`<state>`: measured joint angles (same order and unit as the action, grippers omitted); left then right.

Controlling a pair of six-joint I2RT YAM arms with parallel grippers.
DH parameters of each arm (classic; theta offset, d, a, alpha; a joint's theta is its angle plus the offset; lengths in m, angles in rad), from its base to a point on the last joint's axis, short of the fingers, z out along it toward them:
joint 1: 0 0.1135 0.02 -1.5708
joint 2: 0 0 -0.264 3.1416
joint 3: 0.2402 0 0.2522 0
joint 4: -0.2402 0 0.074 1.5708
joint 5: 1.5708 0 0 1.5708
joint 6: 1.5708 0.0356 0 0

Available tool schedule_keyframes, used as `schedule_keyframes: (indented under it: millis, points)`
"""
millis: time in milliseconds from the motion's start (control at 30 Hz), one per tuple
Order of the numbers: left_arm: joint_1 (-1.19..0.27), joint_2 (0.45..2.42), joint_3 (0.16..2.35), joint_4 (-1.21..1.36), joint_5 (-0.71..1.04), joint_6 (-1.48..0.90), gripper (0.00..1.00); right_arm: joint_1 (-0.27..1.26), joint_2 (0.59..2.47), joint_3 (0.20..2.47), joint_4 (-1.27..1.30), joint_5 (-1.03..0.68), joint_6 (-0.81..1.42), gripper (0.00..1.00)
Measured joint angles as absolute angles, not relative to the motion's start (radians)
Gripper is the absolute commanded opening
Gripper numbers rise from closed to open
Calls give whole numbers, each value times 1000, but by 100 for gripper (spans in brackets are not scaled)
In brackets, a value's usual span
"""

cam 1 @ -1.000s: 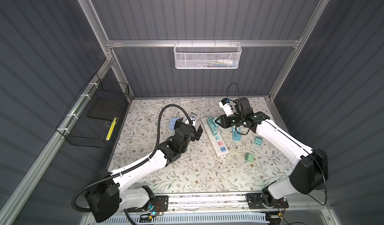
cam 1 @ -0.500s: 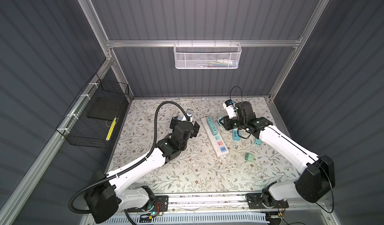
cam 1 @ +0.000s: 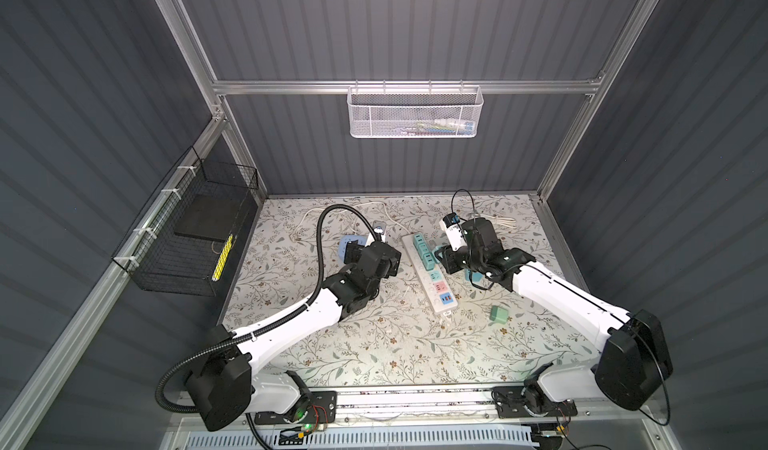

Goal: Insert the plug
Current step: 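Carry the adapter with the right gripper toward the white strip while left withdraws, then align the adapter with the right gripper over the next free socket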

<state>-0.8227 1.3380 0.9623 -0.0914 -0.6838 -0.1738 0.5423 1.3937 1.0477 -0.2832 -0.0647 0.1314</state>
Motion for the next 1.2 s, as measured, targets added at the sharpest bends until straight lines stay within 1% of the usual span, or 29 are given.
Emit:
schedule_keyframes:
  millis: [300, 567, 933, 1200]
  points:
    - [-823, 1338, 964, -122, -650, -233, 100, 542, 1316, 993, -278, -4, 141, 13]
    - [-821, 1338, 964, -136, -628, -248, 100, 543, 1297, 991, -278, 29, 150, 14]
    - [-818, 1292, 958, -151, -630, -249, 100, 558, 1292, 939, -278, 60, 156, 13]
    - [-818, 1274, 952, -165, -648, -280, 100, 559, 1243, 926, -276, 87, 155, 13]
